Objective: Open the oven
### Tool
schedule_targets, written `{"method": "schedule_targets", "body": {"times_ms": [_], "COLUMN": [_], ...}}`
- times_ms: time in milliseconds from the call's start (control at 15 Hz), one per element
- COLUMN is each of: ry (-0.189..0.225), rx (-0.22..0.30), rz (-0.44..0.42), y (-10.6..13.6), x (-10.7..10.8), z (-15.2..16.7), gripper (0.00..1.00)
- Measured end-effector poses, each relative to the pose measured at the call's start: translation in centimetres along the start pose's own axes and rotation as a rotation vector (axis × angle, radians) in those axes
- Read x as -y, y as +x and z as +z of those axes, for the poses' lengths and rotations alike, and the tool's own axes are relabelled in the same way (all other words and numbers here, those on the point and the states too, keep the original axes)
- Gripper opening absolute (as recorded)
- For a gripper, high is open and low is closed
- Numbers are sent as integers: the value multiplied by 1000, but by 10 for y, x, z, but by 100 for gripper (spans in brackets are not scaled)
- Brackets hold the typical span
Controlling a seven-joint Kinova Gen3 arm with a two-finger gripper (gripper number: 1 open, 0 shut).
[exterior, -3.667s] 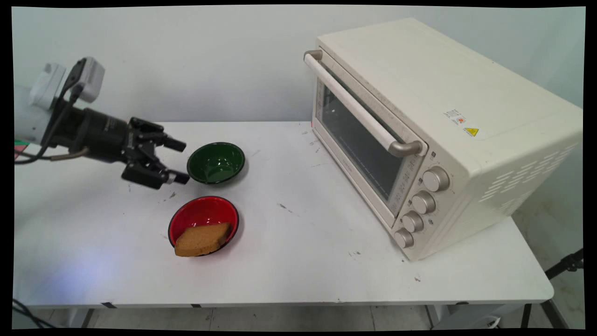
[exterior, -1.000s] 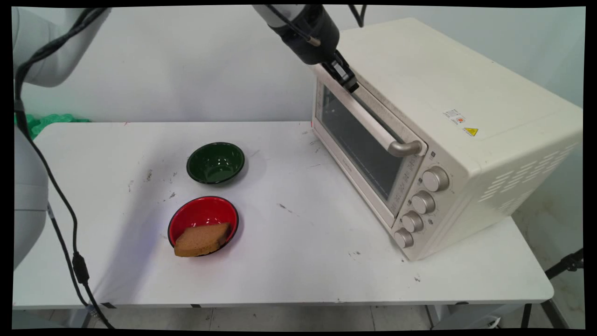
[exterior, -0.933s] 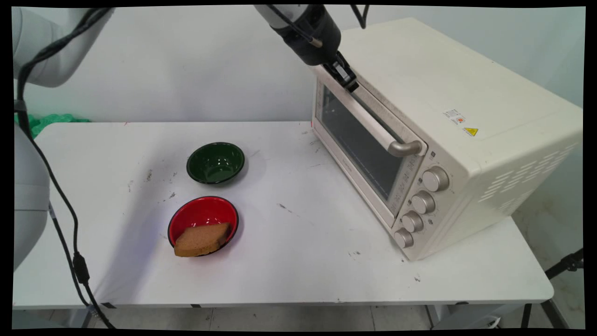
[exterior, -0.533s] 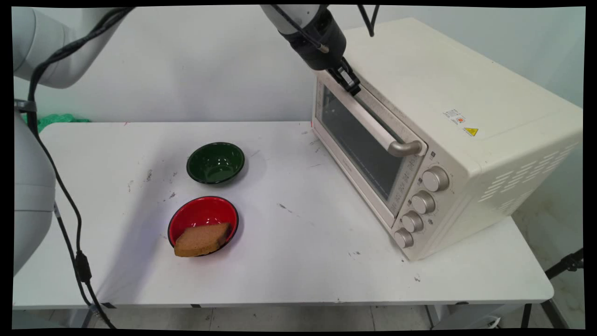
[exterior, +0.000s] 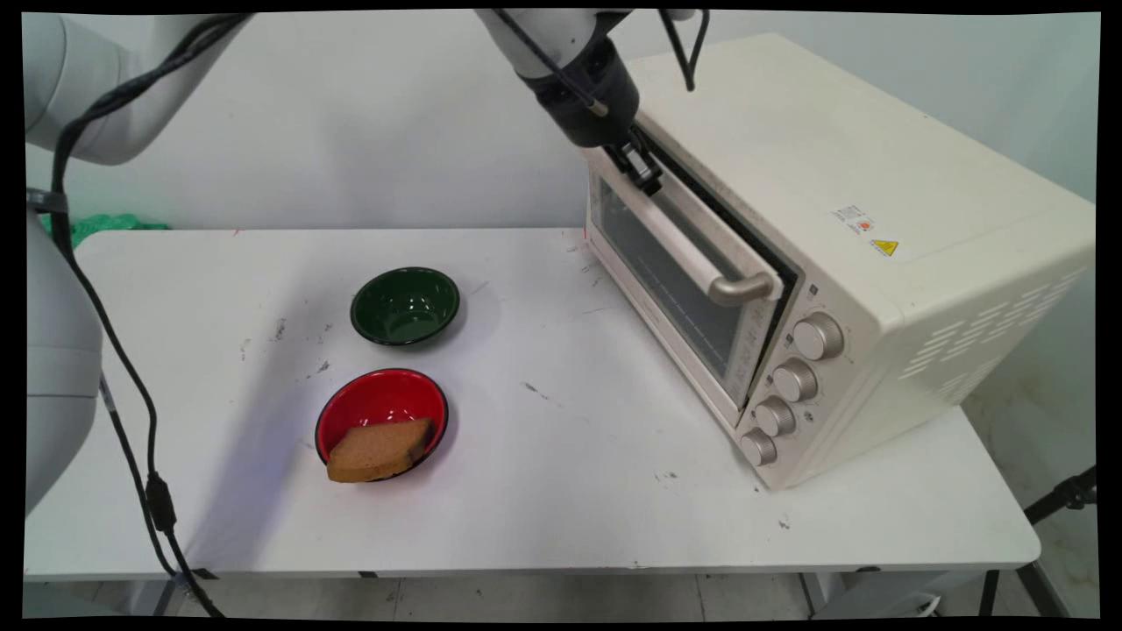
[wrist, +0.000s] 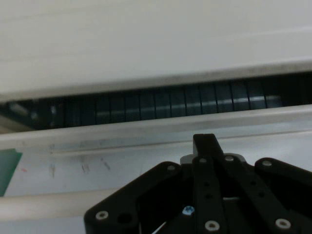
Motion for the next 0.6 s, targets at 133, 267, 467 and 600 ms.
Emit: {"method": "schedule_targets", "body": {"times_ms": [133, 267, 467, 600], "ry": [-5, -11, -21, -29], "rx": [15, 25, 35, 38], "rz": [4, 12, 35, 52], "y": [-8, -17, -34, -47], "x": [-3, -6, -9, -11], "z": [-4, -8, -13, -16], "gripper": [0, 0, 0, 0]}}
